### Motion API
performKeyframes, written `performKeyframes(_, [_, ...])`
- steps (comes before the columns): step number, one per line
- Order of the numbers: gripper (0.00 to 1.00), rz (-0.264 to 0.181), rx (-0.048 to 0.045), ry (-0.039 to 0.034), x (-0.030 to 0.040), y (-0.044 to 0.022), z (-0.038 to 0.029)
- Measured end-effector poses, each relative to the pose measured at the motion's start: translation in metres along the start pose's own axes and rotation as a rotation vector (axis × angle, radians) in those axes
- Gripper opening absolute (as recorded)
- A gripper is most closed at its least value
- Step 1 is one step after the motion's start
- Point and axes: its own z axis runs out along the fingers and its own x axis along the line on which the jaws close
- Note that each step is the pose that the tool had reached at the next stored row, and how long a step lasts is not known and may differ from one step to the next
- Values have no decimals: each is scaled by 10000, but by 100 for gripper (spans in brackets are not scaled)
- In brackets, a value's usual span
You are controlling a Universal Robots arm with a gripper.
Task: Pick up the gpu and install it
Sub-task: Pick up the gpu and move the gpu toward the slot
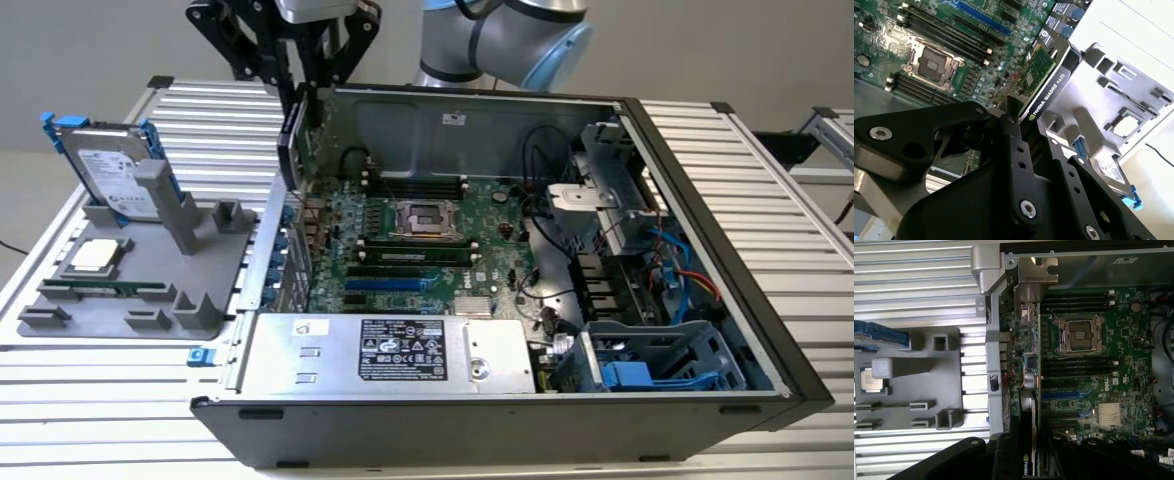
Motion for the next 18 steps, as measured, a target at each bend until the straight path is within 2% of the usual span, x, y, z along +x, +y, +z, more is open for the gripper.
performKeyframes(18, [0, 0, 0, 0, -171, 12, 3])
